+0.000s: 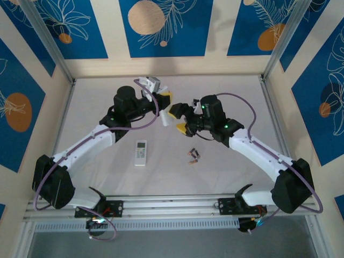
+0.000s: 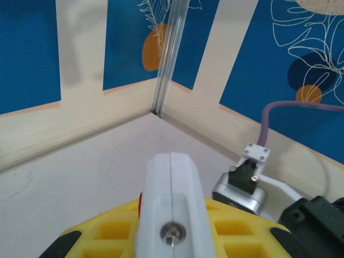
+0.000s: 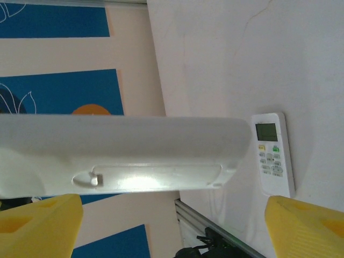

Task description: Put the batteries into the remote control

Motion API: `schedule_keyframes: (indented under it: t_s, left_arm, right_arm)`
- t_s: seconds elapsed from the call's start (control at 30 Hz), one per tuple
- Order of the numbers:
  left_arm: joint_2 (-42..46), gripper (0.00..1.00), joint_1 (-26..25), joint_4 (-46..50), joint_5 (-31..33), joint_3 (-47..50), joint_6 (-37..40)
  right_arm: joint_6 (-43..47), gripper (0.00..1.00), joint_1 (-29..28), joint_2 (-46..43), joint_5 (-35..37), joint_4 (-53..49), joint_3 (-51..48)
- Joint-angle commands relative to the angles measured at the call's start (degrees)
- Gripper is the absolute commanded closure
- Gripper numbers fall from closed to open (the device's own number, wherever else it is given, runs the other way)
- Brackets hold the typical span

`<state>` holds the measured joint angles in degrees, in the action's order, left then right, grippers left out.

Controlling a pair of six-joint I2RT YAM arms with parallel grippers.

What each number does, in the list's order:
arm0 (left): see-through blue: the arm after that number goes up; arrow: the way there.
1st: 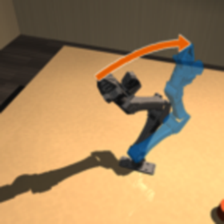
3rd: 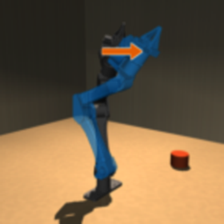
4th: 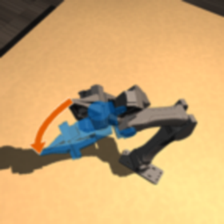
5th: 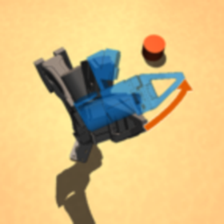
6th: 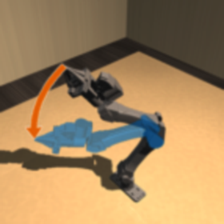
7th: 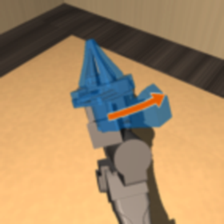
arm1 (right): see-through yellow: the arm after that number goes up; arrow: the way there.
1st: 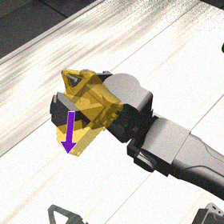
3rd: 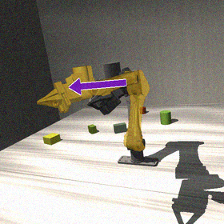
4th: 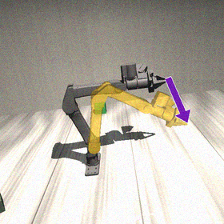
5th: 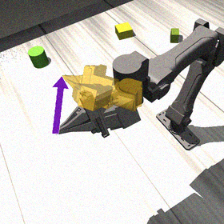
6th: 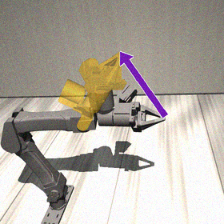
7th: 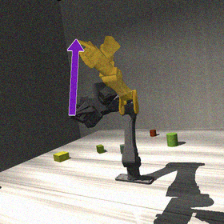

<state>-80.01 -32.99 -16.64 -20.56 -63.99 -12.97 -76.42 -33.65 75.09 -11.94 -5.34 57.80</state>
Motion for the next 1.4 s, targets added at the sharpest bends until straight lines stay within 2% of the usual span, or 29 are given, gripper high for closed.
schedule_keyframes:
  t_s: [0.0,0.3,0.47,0.6,0.67,0.87,1.07,1.37]
  left_arm:
    - [0.0,1.0,0.5,-3.6,-2.6,-0.5,-1.2]
    - [0.2,1.0,0.5,-6.4,-4.6,0.5,-1.6]
    - [0.6,1.0,0.5,-8.9,-6.2,1.4,-1.7]
    - [0.0,1.0,0.4,-9.7,-12.1,1.0,-1.6]
    - [0.1,1.0,0.3,-10.5,-12.9,1.2,-2.0]
    - [1.2,1.0,0.4,-10.8,-12.0,2.1,-0.8]
    - [1.1,1.0,0.4,-10.0,-10.2,2.0,0.1]
    - [0.7,1.0,0.4,-4.8,-0.8,1.0,2.2]
  right_arm:
    - [-1.8,0.16,-0.1,1.5,-1.8,1.4,1.8]
    - [-2.4,0.15,0.0,1.6,0.3,0.5,1.7]
    - [-4.4,0.26,0.0,1.7,5.1,-7.1,2.9]
    - [-4.9,0.32,-0.1,1.8,6.8,-8.5,2.8]
    - [-5.2,0.35,-0.1,2.1,6.9,-8.9,2.6]
    - [-5.6,0.44,-0.2,2.8,8.1,-12.3,3.2]
    - [-6.4,0.47,-0.4,3.4,9.5,-16.5,4.4]
    - [-6.3,0.5,-1.2,4.0,7.3,-16.8,3.8]
